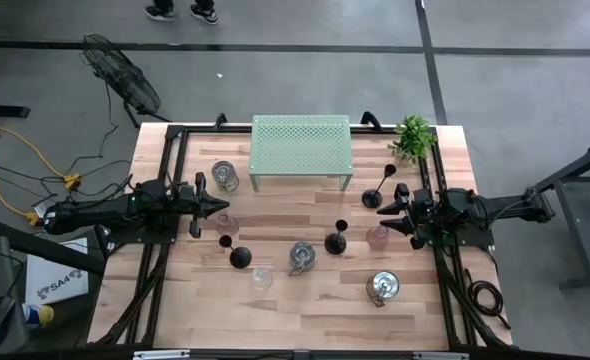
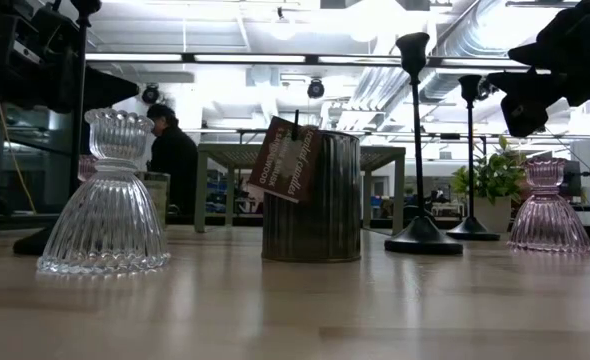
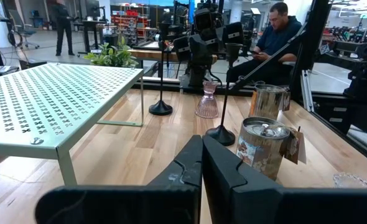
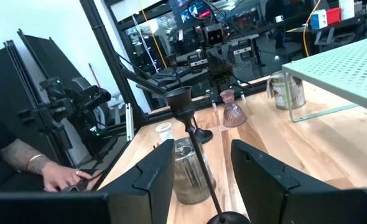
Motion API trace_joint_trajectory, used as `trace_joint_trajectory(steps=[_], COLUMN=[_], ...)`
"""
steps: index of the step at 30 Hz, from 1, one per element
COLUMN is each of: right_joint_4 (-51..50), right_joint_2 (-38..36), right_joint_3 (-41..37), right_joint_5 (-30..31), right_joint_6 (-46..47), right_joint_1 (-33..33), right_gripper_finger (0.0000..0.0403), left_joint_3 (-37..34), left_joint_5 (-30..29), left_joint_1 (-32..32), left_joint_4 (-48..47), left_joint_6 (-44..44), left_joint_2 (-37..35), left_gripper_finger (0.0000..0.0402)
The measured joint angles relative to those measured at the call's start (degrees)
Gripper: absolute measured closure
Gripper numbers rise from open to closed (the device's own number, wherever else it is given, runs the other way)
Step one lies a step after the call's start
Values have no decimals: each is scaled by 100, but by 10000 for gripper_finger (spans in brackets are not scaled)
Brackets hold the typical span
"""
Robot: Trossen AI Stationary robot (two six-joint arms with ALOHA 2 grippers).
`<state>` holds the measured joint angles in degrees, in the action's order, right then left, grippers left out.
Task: Pick & Place candle stick holders
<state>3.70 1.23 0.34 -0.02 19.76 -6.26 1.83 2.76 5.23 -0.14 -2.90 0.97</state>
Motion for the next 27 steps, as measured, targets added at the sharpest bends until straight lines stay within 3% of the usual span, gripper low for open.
trace_joint_trajectory(steps=[8,20,27], right_joint_4=[-23,-76,-22], right_joint_2=[0,183,665], right_joint_3=[-2,2,2], right_joint_5=[124,1212,1859], right_joint_6=[28,-352,-297], right_joint_1=[0,2,2], right_gripper_finger=[253,253,253], left_joint_3=[1,2,2], left_joint_5=[0,0,0], left_joint_1=[0,0,-2], left_joint_4=[-1,0,0], left_joint_6=[1,0,2], left_joint_2=[0,0,0], left_gripper_finger=[402,402,402])
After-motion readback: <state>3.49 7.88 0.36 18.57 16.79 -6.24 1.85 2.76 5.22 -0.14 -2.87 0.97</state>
